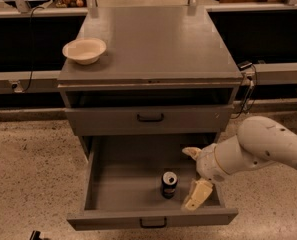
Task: Pick pepsi can from middle drawer and place on counter
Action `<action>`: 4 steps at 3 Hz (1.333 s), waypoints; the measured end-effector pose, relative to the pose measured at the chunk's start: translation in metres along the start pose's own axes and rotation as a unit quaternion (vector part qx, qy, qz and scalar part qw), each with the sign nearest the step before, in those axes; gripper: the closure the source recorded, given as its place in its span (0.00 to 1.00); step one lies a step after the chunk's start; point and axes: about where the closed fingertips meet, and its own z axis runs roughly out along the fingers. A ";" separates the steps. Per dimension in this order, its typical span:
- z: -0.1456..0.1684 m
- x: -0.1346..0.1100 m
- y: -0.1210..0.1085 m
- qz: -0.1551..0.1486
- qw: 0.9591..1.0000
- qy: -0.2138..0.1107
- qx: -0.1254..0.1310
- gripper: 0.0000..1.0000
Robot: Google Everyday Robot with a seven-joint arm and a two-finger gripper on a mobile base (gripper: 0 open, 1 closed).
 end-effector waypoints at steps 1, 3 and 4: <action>0.042 0.012 -0.006 0.008 0.999 -0.044 -0.009 0.00; 0.099 0.049 -0.041 0.047 0.988 -0.134 0.065 0.00; 0.105 0.053 -0.041 0.052 0.987 -0.139 0.064 0.00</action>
Offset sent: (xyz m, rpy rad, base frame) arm 0.0629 0.0164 -0.1392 0.3053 -0.1707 -0.1707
